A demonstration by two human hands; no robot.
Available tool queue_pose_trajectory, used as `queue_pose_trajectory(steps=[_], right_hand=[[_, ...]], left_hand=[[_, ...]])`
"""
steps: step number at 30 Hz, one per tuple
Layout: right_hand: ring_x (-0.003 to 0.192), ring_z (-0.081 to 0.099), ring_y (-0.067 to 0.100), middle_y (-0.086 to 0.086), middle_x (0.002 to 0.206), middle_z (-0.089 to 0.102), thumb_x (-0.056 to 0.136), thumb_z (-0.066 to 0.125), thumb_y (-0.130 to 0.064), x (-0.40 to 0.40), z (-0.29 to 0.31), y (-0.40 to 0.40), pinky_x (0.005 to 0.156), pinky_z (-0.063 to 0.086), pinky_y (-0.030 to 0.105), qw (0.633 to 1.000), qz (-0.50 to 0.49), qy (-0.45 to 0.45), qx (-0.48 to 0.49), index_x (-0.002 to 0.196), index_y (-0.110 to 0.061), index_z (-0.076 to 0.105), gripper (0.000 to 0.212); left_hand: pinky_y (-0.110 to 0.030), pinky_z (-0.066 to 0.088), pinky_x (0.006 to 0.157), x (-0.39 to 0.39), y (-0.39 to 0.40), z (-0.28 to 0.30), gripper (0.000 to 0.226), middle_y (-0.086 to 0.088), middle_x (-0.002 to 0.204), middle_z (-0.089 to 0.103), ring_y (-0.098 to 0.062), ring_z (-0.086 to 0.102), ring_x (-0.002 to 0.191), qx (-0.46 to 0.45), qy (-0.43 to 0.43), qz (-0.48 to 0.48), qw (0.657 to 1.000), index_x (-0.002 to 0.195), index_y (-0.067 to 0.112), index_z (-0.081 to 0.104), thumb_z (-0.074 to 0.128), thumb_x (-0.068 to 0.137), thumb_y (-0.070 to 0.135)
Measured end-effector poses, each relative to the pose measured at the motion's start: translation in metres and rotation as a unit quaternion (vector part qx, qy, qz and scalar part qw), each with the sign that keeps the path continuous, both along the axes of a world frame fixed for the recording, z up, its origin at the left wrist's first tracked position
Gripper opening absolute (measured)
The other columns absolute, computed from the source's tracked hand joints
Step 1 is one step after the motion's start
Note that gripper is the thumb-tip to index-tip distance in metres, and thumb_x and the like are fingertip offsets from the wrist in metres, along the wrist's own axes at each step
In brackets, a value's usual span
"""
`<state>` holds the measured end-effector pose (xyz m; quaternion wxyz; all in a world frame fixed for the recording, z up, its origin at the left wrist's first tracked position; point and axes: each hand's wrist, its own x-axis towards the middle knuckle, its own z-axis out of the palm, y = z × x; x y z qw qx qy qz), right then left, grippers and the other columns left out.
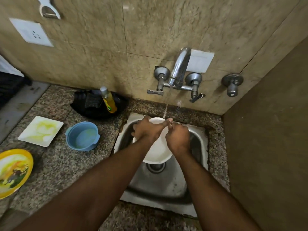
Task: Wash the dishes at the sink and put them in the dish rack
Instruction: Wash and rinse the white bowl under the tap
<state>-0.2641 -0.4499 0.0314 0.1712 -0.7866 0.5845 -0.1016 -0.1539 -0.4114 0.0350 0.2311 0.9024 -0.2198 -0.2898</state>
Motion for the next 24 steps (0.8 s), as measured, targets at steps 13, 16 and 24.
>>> queue_pose_trajectory(steps=[13, 16, 24], right_hand=[[0.082, 0.072, 0.035, 0.016, 0.088, 0.075, 0.099, 0.053, -0.022, -0.015, 0.033, -0.022, 0.064, 0.045, 0.031, 0.997, -0.044, 0.023, -0.06, 0.093, -0.007, 0.074, 0.026], [0.082, 0.072, 0.033, 0.014, 0.088, 0.075, 0.097, 0.054, -0.022, -0.011, 0.03, -0.014, 0.066, 0.052, 0.033, 0.997, -0.041, 0.04, -0.053, 0.095, -0.007, 0.075, 0.026], [0.069, 0.07, 0.036, 0.017, 0.079, 0.073, 0.101, 0.052, -0.024, -0.017, 0.025, 0.009, 0.058, 0.049, 0.033, 0.993, -0.091, -0.001, -0.08, 0.097, -0.006, 0.072, 0.027]], left_hand=[[-0.057, 0.04, 0.109, -0.029, -0.04, 0.003, 0.096, -0.008, 0.136, 0.059, -0.033, 0.048, 0.133, -0.113, -0.071, -0.038, 0.99, 0.13, 0.023, 0.062, 0.044, 0.072, 0.097], [-0.055, 0.042, 0.106, -0.022, -0.045, -0.004, 0.073, -0.009, 0.128, 0.066, -0.035, 0.056, 0.126, -0.125, -0.039, 0.022, 0.991, 0.12, 0.022, 0.07, 0.042, 0.09, 0.082], [-0.054, 0.039, 0.114, -0.014, -0.025, -0.017, 0.097, -0.011, 0.136, 0.065, -0.038, 0.056, 0.131, -0.092, 0.043, 0.053, 0.993, 0.136, 0.022, 0.063, 0.029, 0.081, 0.095]])
